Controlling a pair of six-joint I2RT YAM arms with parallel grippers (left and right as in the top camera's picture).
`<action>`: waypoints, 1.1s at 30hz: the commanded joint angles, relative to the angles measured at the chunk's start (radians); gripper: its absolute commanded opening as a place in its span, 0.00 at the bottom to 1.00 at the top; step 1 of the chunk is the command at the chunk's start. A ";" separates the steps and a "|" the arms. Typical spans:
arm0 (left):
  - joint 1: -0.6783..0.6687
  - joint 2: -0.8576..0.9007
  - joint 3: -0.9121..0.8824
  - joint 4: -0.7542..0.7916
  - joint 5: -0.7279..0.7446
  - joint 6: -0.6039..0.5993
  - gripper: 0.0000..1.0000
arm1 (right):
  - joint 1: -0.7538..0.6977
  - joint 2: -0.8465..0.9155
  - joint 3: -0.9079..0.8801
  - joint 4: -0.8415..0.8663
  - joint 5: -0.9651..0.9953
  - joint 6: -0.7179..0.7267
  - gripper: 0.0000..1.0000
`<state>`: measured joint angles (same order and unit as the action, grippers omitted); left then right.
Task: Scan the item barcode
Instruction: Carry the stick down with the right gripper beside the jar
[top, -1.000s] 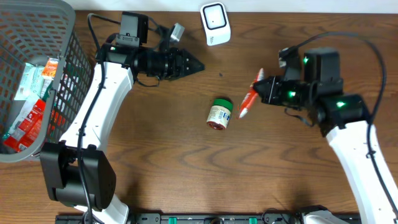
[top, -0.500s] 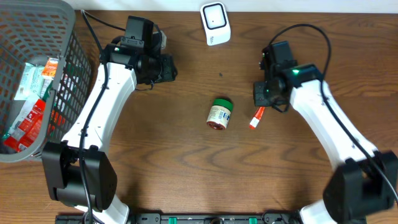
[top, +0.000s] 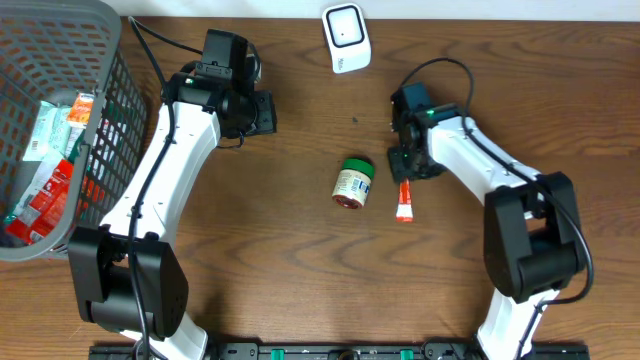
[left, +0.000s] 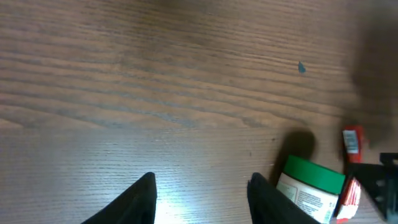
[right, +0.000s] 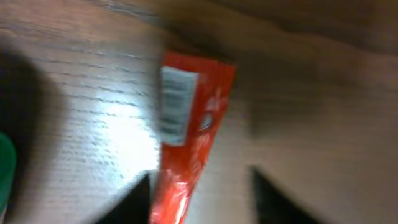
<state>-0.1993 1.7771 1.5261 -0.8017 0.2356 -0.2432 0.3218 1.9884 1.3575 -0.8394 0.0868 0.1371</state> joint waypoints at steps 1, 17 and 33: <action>-0.001 0.008 -0.006 -0.002 -0.013 -0.002 0.50 | 0.013 -0.016 0.026 -0.010 0.017 -0.050 0.72; -0.001 0.010 -0.006 -0.010 -0.013 -0.002 0.48 | -0.011 -0.095 0.034 -0.106 -0.093 0.057 0.01; -0.001 0.010 -0.006 -0.010 -0.013 -0.002 0.48 | -0.011 -0.090 -0.238 0.252 -0.092 0.128 0.01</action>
<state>-0.1993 1.7771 1.5261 -0.8074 0.2329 -0.2432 0.3141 1.8889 1.1481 -0.5957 -0.0048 0.2344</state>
